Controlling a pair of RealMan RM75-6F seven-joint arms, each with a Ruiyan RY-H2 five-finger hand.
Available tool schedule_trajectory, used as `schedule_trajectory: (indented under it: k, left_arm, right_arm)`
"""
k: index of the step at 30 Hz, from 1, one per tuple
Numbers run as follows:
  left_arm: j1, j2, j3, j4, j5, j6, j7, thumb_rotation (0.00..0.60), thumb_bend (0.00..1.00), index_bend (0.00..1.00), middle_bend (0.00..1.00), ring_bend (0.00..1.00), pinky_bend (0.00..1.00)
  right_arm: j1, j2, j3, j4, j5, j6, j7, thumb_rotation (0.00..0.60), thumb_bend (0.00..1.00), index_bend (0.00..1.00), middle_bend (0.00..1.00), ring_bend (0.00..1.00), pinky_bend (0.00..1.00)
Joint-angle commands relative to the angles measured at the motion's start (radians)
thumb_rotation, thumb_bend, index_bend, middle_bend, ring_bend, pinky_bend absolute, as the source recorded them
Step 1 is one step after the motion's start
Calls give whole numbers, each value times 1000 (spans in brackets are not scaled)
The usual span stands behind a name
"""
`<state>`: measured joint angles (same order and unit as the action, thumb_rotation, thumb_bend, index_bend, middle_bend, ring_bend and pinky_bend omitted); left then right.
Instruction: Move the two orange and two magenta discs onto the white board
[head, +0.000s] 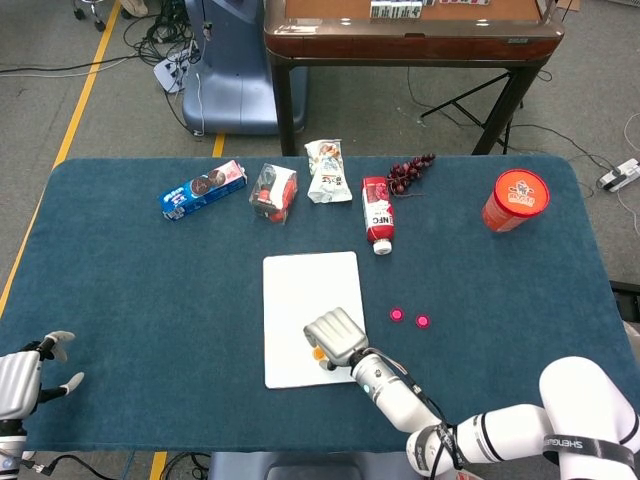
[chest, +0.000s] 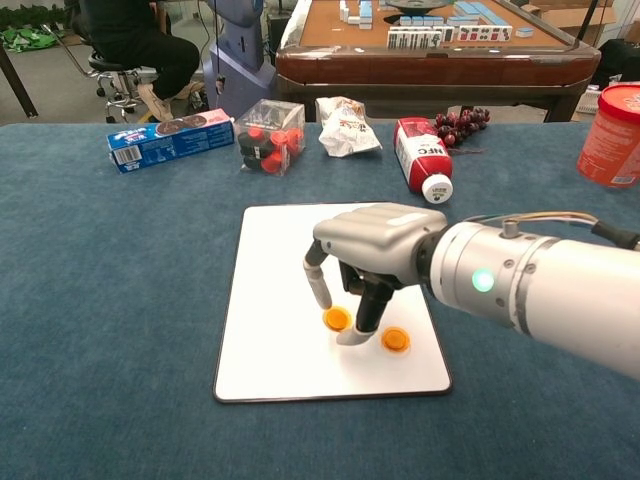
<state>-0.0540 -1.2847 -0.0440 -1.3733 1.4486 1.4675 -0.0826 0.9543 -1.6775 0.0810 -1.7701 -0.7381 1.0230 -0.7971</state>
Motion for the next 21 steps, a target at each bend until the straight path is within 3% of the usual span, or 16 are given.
schedule_trajectory:
  k: [1, 4, 9, 14, 21]
  left_arm:
    - [1, 0, 1, 2, 0, -1, -2, 600, 167, 422, 563, 484, 648]
    - [2, -4, 3, 8, -1, -3, -5, 600, 168, 422, 564, 484, 648]
    - [3, -10, 5, 18, -2, -7, -9, 600, 167, 423, 564, 484, 648]
    - [4, -12, 6, 23, -3, -7, -15, 600, 167, 422, 563, 484, 648]
    - [5, -11, 5, 23, 0, -4, -17, 600, 167, 423, 564, 484, 648]
  right_arm:
    - [8, -21, -4, 17, 2, -1, -7, 600, 228, 582, 1000, 1000, 1000]
    - [12, -43, -7, 41, 0, 11, -16, 600, 164, 576, 1000, 1000, 1000]
    - [16, -68, -2, 72, 4, 10, -14, 600, 16, 459, 1000, 1000, 1000]
    - [16, -72, 3, 79, -6, 2, 2, 600, 0, 386, 1000, 1000, 1000]
    - [-3, -30, 5, 57, -24, 32, 18, 600, 0, 379, 1000, 1000, 1000]
